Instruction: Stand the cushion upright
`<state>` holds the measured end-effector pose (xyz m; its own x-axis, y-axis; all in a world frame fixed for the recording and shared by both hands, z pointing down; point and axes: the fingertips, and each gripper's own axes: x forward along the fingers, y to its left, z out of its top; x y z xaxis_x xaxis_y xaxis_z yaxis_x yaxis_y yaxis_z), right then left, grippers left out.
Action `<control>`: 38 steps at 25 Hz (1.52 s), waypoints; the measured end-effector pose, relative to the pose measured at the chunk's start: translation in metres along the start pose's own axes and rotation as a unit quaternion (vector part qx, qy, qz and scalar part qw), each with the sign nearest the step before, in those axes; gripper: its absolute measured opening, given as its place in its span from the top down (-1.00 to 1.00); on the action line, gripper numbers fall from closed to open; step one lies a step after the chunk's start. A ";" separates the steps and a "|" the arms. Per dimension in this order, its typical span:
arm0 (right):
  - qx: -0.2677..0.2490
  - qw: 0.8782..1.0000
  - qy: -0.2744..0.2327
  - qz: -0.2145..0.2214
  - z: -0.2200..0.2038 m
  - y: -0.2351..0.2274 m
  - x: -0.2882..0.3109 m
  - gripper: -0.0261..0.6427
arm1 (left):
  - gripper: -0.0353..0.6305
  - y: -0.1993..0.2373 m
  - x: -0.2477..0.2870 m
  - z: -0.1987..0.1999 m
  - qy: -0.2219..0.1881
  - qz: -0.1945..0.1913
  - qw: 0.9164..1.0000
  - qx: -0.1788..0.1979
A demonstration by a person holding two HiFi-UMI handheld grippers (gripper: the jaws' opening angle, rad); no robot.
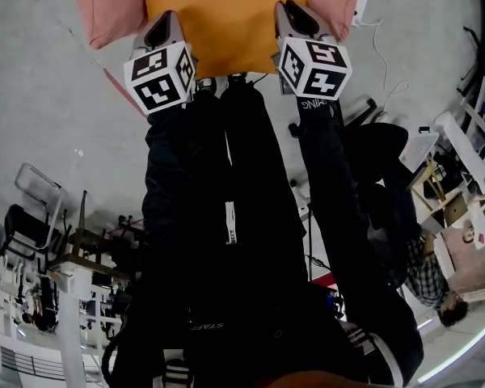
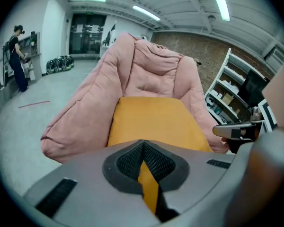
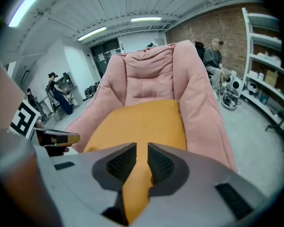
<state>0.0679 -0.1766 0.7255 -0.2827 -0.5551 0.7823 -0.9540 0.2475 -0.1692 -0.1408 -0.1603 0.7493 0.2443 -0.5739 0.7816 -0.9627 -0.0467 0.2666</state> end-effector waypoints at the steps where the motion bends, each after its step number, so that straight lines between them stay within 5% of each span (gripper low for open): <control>1: -0.003 1.000 0.003 -0.002 -0.002 -0.003 0.006 0.66 | 0.89 0.003 0.005 -0.001 0.001 0.002 1.000 0.000; 5: 0.000 1.000 0.011 -0.015 -0.006 -0.016 0.025 0.41 | 0.85 0.012 0.022 -0.002 0.006 0.001 1.000 0.000; 8: 0.003 0.999 0.027 -0.017 -0.011 -0.025 0.036 0.16 | 0.54 0.016 0.035 -0.005 0.021 -0.003 1.000 0.001; 11: 0.007 0.999 0.050 -0.010 -0.019 -0.029 0.046 0.08 | 0.35 0.021 0.047 -0.010 0.041 0.000 0.999 0.000; 17: -0.001 0.997 0.081 -0.011 -0.034 -0.029 0.065 0.08 | 0.33 0.026 0.066 -0.022 0.069 -0.003 0.998 -0.001; 23: -0.010 0.996 0.090 -0.002 -0.038 -0.020 0.073 0.28 | 0.46 0.029 0.071 -0.026 0.073 -0.008 0.997 -0.003; 30: 0.005 0.998 0.067 0.001 -0.034 -0.018 0.079 0.79 | 0.82 0.017 0.074 -0.021 0.064 -0.007 0.998 0.020; 38: 0.032 0.999 0.012 0.003 -0.009 -0.016 0.036 0.86 | 0.88 0.000 0.035 0.001 0.031 0.001 0.999 0.021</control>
<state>0.0735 -0.1931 0.7621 -0.2864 -0.5351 0.7947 -0.9570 0.1993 -0.2108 -0.1323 -0.1815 0.7761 0.2474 -0.5219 0.8163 -0.9670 -0.0798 0.2421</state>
